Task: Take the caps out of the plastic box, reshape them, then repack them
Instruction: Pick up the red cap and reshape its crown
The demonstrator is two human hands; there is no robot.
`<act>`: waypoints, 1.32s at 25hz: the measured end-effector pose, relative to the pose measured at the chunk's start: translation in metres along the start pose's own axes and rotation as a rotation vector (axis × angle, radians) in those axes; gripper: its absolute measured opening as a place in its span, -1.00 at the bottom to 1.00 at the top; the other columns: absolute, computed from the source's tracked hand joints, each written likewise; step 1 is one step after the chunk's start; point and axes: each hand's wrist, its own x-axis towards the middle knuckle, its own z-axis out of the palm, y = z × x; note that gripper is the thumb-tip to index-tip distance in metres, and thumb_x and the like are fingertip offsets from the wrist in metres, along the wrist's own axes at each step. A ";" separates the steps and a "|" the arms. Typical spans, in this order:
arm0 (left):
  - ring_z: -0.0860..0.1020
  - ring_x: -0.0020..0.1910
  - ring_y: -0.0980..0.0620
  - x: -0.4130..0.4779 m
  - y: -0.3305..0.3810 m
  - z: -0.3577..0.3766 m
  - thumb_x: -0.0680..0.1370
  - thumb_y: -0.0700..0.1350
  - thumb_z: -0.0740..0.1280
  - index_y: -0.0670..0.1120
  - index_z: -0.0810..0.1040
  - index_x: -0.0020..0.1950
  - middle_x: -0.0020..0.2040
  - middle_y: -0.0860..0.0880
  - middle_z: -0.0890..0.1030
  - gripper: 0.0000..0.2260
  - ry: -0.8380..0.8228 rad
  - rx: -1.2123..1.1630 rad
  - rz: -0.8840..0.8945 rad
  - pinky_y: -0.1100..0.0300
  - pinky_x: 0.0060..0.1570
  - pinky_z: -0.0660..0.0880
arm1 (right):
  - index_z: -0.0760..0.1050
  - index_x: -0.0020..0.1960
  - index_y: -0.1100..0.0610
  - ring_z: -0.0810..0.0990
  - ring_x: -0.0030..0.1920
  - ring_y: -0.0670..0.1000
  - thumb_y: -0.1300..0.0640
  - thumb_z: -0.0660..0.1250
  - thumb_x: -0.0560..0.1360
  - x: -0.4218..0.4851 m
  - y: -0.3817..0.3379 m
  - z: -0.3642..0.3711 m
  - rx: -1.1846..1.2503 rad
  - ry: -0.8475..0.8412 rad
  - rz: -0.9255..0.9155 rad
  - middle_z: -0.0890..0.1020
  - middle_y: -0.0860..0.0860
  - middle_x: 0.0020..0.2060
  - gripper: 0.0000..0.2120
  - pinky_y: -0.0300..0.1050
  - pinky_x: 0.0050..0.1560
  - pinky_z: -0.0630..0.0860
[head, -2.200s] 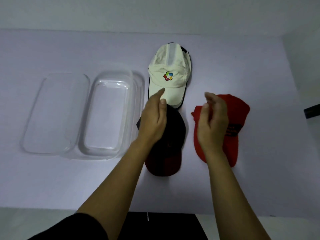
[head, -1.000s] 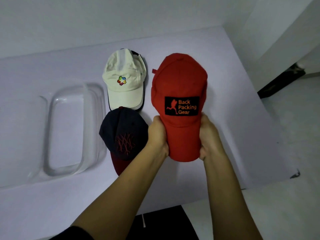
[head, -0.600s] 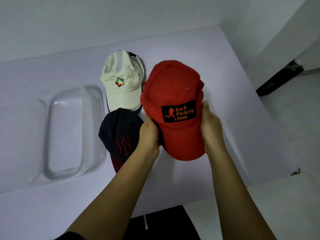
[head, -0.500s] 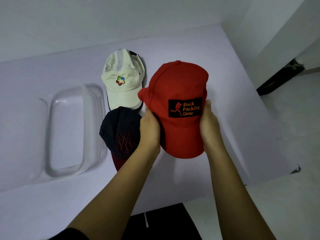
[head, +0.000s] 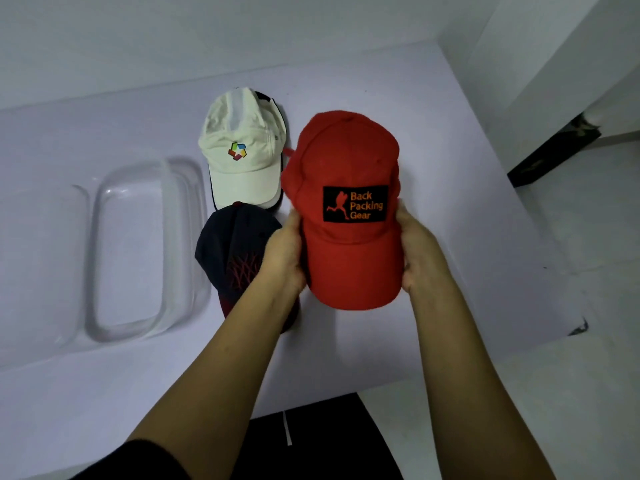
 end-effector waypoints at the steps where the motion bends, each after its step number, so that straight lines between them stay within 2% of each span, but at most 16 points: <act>1: 0.67 0.00 -0.10 0.004 0.002 -0.004 0.51 0.17 0.30 -0.09 0.68 -0.08 -0.05 -0.12 0.72 -0.65 0.034 -0.013 0.047 -0.03 0.07 0.57 | 0.51 0.27 0.08 0.61 0.15 0.05 -0.21 0.09 0.56 0.001 0.003 -0.002 -0.025 0.022 -0.002 0.62 0.09 0.20 -0.51 0.04 0.25 0.49; 3: 0.66 0.04 -0.09 0.005 0.003 -0.008 0.52 0.16 0.27 -0.06 0.68 -0.04 0.00 -0.10 0.71 -0.67 0.071 -0.003 0.088 -0.01 0.11 0.56 | 0.40 0.38 0.09 0.52 0.27 0.06 -0.17 0.01 0.60 0.001 0.009 -0.003 -0.048 0.048 -0.007 0.53 0.08 0.30 -0.50 0.01 0.32 0.41; 6: 0.64 0.04 -0.09 0.000 -0.002 -0.006 0.57 0.10 0.19 -0.06 0.62 0.13 0.05 -0.11 0.69 -0.66 0.072 0.019 0.023 -0.03 0.14 0.53 | 0.44 0.33 0.12 0.58 0.14 0.05 -0.08 -0.01 0.63 0.002 0.011 0.001 -0.018 0.060 -0.048 0.59 0.09 0.22 -0.55 -0.02 0.20 0.49; 10: 0.61 -0.14 -0.07 -0.002 -0.002 0.000 0.60 0.09 0.14 -0.08 0.56 -0.03 -0.16 -0.09 0.63 -0.69 0.205 -0.001 -0.030 0.00 0.01 0.55 | 0.54 0.19 0.14 0.65 0.00 0.06 -0.09 0.07 0.61 0.007 0.013 0.012 0.039 0.059 -0.003 0.67 0.10 0.05 -0.59 0.00 0.06 0.58; 12: 0.62 -0.19 -0.09 -0.002 -0.004 0.003 0.60 0.09 0.15 -0.11 0.59 0.00 -0.18 -0.11 0.66 -0.67 0.133 -0.102 -0.100 0.03 -0.12 0.58 | 0.56 0.18 0.16 0.66 0.02 0.09 -0.08 0.10 0.61 0.007 0.019 0.021 0.098 0.027 0.060 0.68 0.13 0.06 -0.59 0.03 0.02 0.60; 15: 0.61 -0.34 -0.06 -0.002 -0.012 0.008 0.63 0.02 0.09 -0.16 0.57 -0.13 -0.37 -0.10 0.66 -0.63 0.060 -0.143 -0.170 0.08 -0.23 0.58 | 0.55 0.18 0.19 0.65 0.03 0.12 -0.06 0.10 0.61 0.004 0.021 0.033 0.203 -0.023 0.104 0.67 0.15 0.06 -0.60 0.07 0.03 0.60; 17: 0.61 -0.29 -0.06 0.001 -0.013 0.007 0.63 0.02 0.09 -0.16 0.57 -0.11 -0.30 -0.11 0.66 -0.64 0.033 -0.182 -0.161 0.05 -0.18 0.59 | 0.57 0.15 0.20 0.66 -0.01 0.10 -0.04 0.11 0.61 0.004 0.016 0.033 0.198 -0.025 0.073 0.68 0.14 0.01 -0.61 0.06 0.01 0.61; 18: 0.62 -0.24 -0.07 0.001 -0.010 0.006 0.62 0.04 0.11 -0.15 0.59 -0.07 -0.24 -0.11 0.67 -0.65 0.035 -0.190 -0.150 0.04 -0.16 0.60 | 0.59 0.08 0.19 0.68 -0.09 0.06 -0.01 0.11 0.61 0.003 0.013 0.031 0.180 -0.006 0.026 0.69 0.12 -0.06 -0.64 -0.01 -0.07 0.64; 20: 0.63 -0.09 -0.10 0.003 -0.005 0.000 0.60 0.10 0.15 -0.11 0.61 0.00 -0.10 -0.12 0.68 -0.65 0.071 -0.108 -0.079 0.00 -0.03 0.59 | 0.58 -0.12 0.12 0.66 -0.31 -0.06 0.04 0.12 0.62 -0.001 0.005 0.022 0.101 0.059 -0.114 0.68 0.03 -0.25 -0.68 -0.21 -0.31 0.62; 21: 0.62 -0.02 -0.11 0.005 -0.003 -0.005 0.60 0.12 0.13 -0.11 0.61 0.02 -0.04 -0.13 0.67 -0.63 0.112 0.025 -0.003 -0.03 0.07 0.56 | 0.56 -0.17 0.09 0.63 -0.35 -0.10 0.05 0.11 0.62 -0.004 0.001 0.017 0.060 0.087 -0.173 0.65 0.00 -0.29 -0.68 -0.27 -0.38 0.58; 23: 0.57 0.08 -0.10 0.004 0.004 -0.011 0.61 0.11 0.04 -0.14 0.52 0.10 0.03 -0.12 0.62 -0.60 0.245 0.410 0.245 -0.08 0.19 0.48 | 0.54 -0.20 0.04 0.62 -0.30 -0.13 0.04 0.09 0.63 -0.012 -0.005 0.008 0.008 0.108 -0.236 0.64 -0.05 -0.29 -0.66 -0.29 -0.35 0.56; 25: 0.55 0.12 -0.02 0.002 0.020 -0.017 0.59 0.13 0.02 -0.08 0.40 0.23 0.11 -0.05 0.57 -0.62 0.287 0.492 0.476 -0.06 0.25 0.44 | 0.54 -0.21 0.02 0.62 -0.23 -0.10 0.03 0.07 0.64 -0.018 -0.008 0.001 -0.008 0.111 -0.246 0.65 -0.06 -0.28 -0.64 -0.23 -0.26 0.54; 26: 0.51 0.20 0.04 0.003 0.030 -0.020 0.56 0.19 0.02 -0.03 0.35 0.32 0.22 -0.01 0.53 -0.56 0.216 0.442 0.546 -0.02 0.30 0.40 | 0.55 -0.22 0.01 0.62 -0.21 -0.08 0.02 0.07 0.64 -0.019 -0.008 -0.002 -0.005 0.106 -0.232 0.65 -0.06 -0.28 -0.64 -0.19 -0.21 0.54; 28: 0.38 0.37 0.08 0.013 0.050 -0.024 0.50 0.31 0.01 0.08 0.28 0.42 0.42 0.03 0.39 -0.44 -0.048 0.462 0.589 0.08 0.37 0.28 | 0.55 -0.22 0.01 0.62 -0.18 -0.05 0.01 0.08 0.63 -0.023 -0.006 -0.004 -0.014 0.099 -0.211 0.66 -0.04 -0.26 -0.63 -0.14 -0.15 0.54; 31: 0.45 0.34 -0.04 0.019 0.066 -0.015 0.53 0.31 0.02 0.17 0.49 0.23 0.34 -0.06 0.50 -0.56 -0.451 0.523 0.426 0.01 0.36 0.30 | 0.56 -0.17 0.02 0.63 -0.15 -0.04 0.00 0.07 0.63 -0.025 -0.002 -0.003 -0.044 0.091 -0.220 0.67 0.00 -0.18 -0.65 -0.15 -0.16 0.54; 33: 0.50 0.30 -0.01 0.019 0.069 -0.011 0.55 0.23 0.12 0.02 0.54 0.26 0.30 -0.07 0.56 -0.56 -0.527 0.464 0.264 0.01 0.38 0.33 | 0.56 -0.14 0.05 0.63 -0.14 -0.03 0.00 0.07 0.63 -0.024 0.002 -0.002 -0.060 0.087 -0.231 0.66 0.00 -0.19 -0.65 -0.13 -0.13 0.57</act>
